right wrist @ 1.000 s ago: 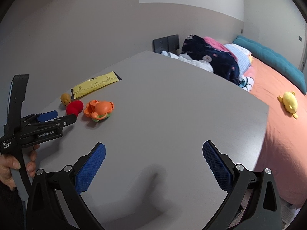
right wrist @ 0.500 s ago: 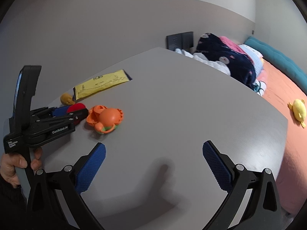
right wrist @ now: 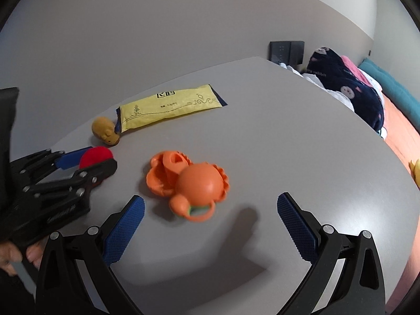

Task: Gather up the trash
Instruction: 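Grasp the red heart plush with the left tool while the right tool grasps the orange plastic toy, then carry the red heart with the left tool while the right tool carries the orange toy to the trash bag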

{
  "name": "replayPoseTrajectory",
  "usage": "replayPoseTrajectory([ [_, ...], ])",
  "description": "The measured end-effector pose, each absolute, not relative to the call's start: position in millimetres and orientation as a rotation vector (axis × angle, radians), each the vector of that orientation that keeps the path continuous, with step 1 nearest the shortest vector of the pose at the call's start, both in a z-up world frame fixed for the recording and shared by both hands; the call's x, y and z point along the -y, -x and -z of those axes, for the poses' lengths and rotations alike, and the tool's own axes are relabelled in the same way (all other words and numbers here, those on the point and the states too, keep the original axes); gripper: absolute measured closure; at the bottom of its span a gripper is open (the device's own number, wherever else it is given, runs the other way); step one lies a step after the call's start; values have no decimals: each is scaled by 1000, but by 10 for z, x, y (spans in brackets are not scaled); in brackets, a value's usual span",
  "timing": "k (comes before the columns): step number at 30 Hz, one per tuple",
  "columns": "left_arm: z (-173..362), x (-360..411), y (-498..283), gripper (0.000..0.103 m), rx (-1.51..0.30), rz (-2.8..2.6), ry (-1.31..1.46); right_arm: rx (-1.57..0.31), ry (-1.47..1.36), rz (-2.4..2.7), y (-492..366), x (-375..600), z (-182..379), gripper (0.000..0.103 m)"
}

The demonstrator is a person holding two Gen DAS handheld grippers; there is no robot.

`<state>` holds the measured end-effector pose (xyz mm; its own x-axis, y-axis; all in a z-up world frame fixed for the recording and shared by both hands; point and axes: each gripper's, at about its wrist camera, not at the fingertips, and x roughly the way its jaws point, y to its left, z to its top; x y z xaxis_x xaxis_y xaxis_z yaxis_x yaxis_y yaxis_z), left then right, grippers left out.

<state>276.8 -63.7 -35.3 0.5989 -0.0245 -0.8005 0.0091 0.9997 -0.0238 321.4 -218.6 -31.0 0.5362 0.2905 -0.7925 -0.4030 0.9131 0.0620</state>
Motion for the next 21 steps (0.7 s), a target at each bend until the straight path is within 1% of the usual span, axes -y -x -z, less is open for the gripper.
replayPoseTrajectory([
  [3,354,632,-2763,57,-929,23,21,-926,152,-415,-3260,2081,368,2],
  [4,349,624,-2760,57,-928,26,28,-926,162,-410,-3266,2047,385,4],
  [6,348,622,-2767,58,-926,29,30,-928,178,-409,-3268,1995,407,17],
  [7,349,621,-2769,57,-927,25,29,-919,189,-403,-3265,1974,400,21],
  [9,361,620,-2772,57,-933,32,34,-919,185,-404,-3270,1949,375,35],
  [21,360,692,-2775,57,-932,37,0,-928,162,-398,-3177,2088,362,35],
])
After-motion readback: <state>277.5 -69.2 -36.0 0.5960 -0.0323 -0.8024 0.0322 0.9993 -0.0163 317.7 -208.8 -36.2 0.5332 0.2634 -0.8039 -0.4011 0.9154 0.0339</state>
